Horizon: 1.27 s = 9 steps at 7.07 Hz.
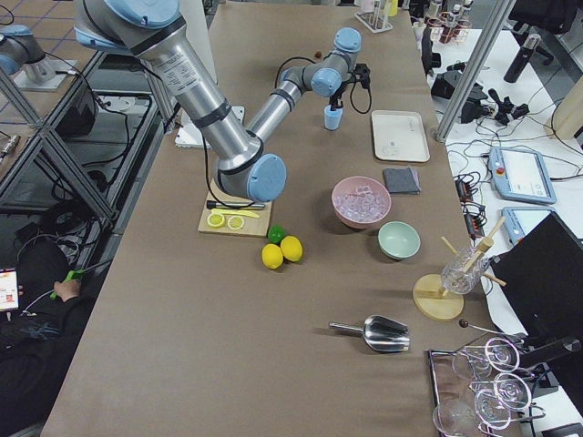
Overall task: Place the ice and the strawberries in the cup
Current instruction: 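Carry the ice cube with the right gripper over the light-blue cup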
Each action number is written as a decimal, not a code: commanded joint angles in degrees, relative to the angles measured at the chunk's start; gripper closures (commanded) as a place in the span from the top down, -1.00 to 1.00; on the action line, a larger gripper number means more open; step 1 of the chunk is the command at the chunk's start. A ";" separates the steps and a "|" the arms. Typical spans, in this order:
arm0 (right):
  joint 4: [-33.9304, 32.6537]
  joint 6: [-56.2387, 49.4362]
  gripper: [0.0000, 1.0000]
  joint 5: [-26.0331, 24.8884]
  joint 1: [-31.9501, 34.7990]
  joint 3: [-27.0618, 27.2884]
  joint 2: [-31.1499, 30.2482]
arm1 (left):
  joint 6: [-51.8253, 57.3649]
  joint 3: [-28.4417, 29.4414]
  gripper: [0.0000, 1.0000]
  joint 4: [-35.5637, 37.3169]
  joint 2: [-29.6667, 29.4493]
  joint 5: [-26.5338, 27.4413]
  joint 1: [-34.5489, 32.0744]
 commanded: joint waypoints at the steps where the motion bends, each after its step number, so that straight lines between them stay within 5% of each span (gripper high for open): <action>1: 0.87 5.72 -1.00 -6.85 -5.50 -4.75 5.25 | 0.00 0.27 0.96 0.00 0.11 0.09 0.00; 4: 5.60 5.72 -1.00 -8.97 -5.51 -13.55 8.87 | 0.26 0.88 0.96 0.00 0.11 0.09 0.00; 7: 5.61 5.81 -1.00 -8.98 -6.73 -15.42 9.41 | 0.35 1.32 0.96 0.09 -0.24 0.09 0.00; 8: 5.62 5.81 0.40 -9.06 -6.82 -15.42 9.40 | 0.26 1.41 0.96 0.09 -0.50 0.09 0.00; 9: 5.70 5.98 0.98 -8.98 -6.74 -15.33 9.66 | 0.26 1.50 0.96 0.18 -0.59 0.18 0.00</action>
